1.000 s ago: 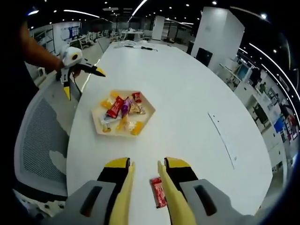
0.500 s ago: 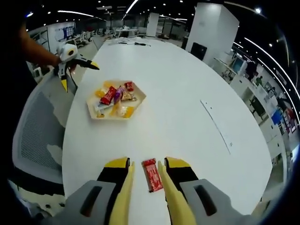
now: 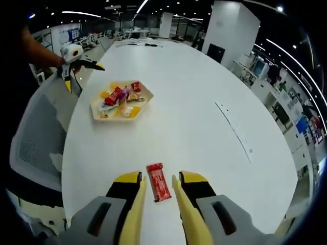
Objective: Place the target food into the container with the food tongs after gripping and lifting it, then release it inside without dropping or visibly crushing the food.
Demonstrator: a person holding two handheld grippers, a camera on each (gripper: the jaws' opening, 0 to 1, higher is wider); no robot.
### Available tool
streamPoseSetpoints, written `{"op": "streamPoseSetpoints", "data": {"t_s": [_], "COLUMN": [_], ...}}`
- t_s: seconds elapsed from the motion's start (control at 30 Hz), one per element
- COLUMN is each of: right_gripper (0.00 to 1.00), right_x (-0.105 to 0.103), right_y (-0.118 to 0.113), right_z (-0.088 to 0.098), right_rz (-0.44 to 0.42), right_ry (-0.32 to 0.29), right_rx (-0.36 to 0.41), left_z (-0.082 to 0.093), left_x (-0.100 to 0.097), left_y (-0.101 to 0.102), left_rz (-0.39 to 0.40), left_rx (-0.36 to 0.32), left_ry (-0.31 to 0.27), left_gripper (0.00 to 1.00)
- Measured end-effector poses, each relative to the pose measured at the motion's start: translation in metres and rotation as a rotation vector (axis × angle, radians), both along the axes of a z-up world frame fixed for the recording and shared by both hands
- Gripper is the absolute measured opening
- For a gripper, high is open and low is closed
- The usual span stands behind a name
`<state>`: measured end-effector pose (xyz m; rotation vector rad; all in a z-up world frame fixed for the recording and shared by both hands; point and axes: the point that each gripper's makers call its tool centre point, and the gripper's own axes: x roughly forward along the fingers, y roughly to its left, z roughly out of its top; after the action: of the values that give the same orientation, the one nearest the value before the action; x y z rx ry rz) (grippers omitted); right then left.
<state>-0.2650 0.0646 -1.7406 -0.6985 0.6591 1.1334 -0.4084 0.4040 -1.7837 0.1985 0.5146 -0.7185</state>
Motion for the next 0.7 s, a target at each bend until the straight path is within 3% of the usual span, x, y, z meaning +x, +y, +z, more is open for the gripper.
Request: {"op": "streamPoseSetpoints", "data": {"t_s": [0.7], "right_gripper": [0.28], "right_x": [0.006], "right_y": [-0.003], "right_z": [-0.019], "right_rz": [0.015], "right_ry": [0.021], "right_rx": [-0.007], "left_z": [-0.005], "left_x": [-0.001], "left_y": [0.001], "left_rz": [-0.002], "left_rx": [0.020], "left_ry": [0.013], "left_gripper": [0.99]}}
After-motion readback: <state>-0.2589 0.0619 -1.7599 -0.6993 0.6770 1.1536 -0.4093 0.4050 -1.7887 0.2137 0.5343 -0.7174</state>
